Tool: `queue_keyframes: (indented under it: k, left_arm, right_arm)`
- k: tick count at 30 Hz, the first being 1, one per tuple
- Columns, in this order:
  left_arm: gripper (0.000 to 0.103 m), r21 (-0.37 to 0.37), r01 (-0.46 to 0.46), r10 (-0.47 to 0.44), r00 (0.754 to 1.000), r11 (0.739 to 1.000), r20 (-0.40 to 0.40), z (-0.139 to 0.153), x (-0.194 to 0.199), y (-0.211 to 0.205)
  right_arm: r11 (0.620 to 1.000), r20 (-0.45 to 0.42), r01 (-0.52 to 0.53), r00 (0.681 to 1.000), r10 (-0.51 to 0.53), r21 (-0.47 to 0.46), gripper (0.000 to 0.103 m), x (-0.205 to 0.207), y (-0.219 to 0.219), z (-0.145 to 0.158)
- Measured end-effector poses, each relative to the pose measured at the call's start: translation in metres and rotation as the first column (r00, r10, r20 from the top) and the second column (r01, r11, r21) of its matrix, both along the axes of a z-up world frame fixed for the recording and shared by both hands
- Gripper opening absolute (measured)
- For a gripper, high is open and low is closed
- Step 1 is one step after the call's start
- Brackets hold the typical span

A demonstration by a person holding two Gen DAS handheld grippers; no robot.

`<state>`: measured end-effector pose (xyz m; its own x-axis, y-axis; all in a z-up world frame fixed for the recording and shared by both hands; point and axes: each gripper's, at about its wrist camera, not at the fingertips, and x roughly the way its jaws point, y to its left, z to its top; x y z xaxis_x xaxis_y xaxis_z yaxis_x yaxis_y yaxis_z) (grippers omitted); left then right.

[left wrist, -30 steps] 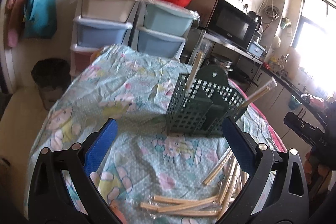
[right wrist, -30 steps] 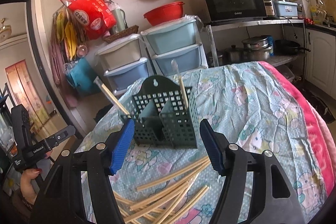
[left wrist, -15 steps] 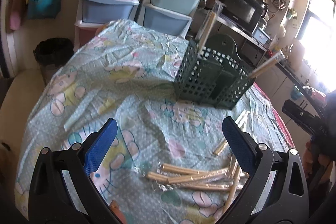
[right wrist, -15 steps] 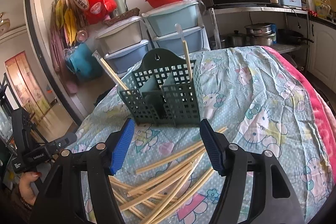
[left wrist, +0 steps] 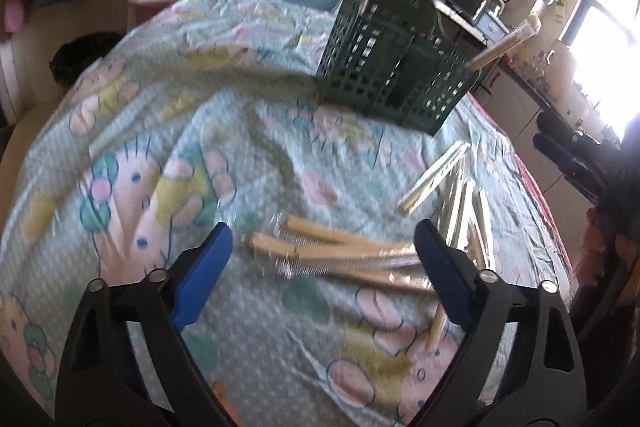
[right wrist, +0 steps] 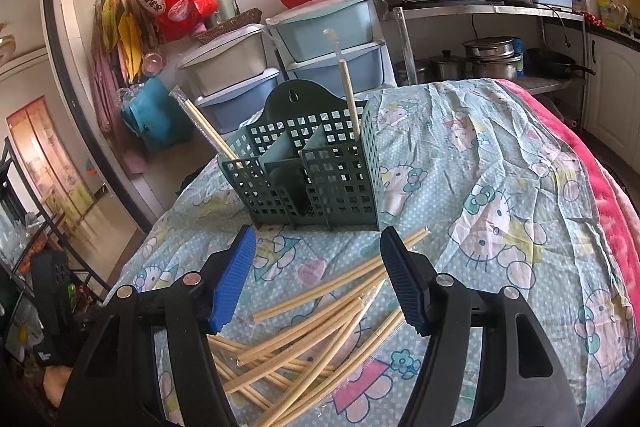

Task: Organize utensils
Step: 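Move both open grippers back toward the chopstick pile, then close the left gripper on a wrapped chopstick while the right gripper grasps another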

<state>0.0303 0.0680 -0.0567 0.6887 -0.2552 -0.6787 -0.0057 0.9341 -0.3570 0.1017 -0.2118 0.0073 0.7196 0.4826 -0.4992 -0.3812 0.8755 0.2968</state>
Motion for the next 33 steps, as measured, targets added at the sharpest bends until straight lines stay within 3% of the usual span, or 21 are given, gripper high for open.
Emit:
queue_keyframes:
  k: [6,14,24,33]
  left_arm:
    - [0.068,-0.056,-0.022,0.02,0.998,0.998,-0.052,-0.012,-0.007,0.008]
    - [0.046,-0.104,-0.035,0.029,0.998,0.994,-0.053,-0.013,-0.006,0.012]
    - [0.024,-0.099,-0.032,0.026,0.998,0.995,-0.061,-0.015,0.001,0.012]
    - [0.013,-0.104,-0.017,0.014,1.0,0.994,-0.027,-0.005,0.004,0.015]
  right_arm:
    - [1.0,-0.008,0.016,1.0,-0.016,-0.002,0.062,0.003,-0.003,-0.004]
    - [0.998,-0.051,0.06,0.997,-0.061,-0.032,0.062,0.019,-0.009,-0.02]
    - [0.99,-0.089,0.104,0.99,-0.112,-0.089,0.062,0.046,-0.016,-0.034]
    - [0.985,-0.227,0.121,0.963,-0.146,-0.119,0.062,0.094,-0.026,-0.064]
